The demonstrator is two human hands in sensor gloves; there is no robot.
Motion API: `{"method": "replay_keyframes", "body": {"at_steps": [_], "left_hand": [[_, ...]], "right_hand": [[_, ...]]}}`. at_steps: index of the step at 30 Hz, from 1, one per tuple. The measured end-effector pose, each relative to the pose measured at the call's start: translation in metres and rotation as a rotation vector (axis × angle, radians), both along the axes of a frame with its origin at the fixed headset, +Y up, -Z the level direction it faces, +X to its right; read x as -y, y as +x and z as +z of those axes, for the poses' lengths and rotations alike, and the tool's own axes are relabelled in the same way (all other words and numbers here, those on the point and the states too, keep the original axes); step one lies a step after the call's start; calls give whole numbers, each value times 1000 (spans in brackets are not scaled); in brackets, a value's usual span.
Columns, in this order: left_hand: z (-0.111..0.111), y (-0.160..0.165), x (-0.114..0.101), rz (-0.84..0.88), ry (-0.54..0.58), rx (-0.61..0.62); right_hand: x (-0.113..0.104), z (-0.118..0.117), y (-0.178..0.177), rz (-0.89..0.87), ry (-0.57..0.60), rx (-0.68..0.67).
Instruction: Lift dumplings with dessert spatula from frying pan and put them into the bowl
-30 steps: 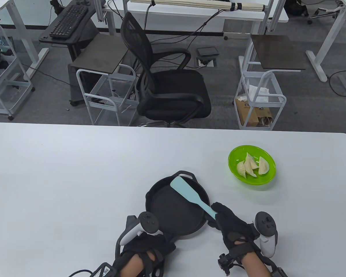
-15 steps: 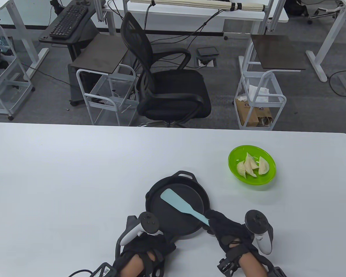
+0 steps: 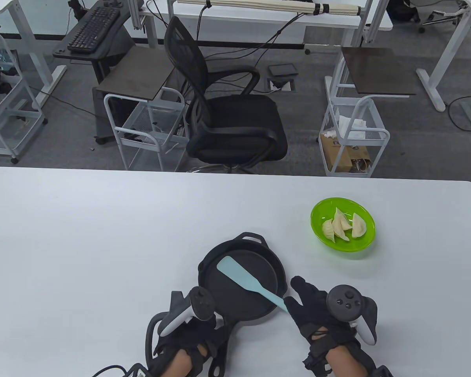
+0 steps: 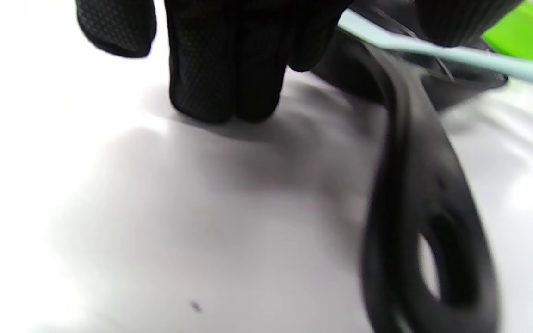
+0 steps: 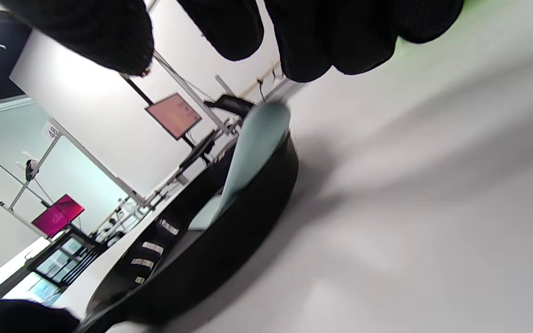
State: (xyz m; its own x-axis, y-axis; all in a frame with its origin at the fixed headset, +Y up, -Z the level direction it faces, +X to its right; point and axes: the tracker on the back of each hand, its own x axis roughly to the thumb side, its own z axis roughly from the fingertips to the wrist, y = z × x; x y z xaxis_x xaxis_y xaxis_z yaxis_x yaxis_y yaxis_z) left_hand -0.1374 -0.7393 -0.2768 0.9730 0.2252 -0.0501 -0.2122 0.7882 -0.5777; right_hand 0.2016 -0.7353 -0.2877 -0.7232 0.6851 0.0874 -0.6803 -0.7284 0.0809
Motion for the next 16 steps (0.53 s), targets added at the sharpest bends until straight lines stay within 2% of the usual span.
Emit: {"method": "replay_keyframes", "body": {"at_steps": [2, 6, 12, 16], "left_hand": [[-2, -8, -7, 21, 53, -45], [-1, -12, -17, 44, 194, -84], [-2, -11, -19, 59, 321, -94], [-3, -13, -14, 33, 323, -98]], "right_hand": [[-12, 4, 10, 53, 96, 44], [-22, 13, 26, 141, 194, 115], [-28, 16, 41, 215, 257, 206], [-23, 17, 44, 232, 251, 233]]}}
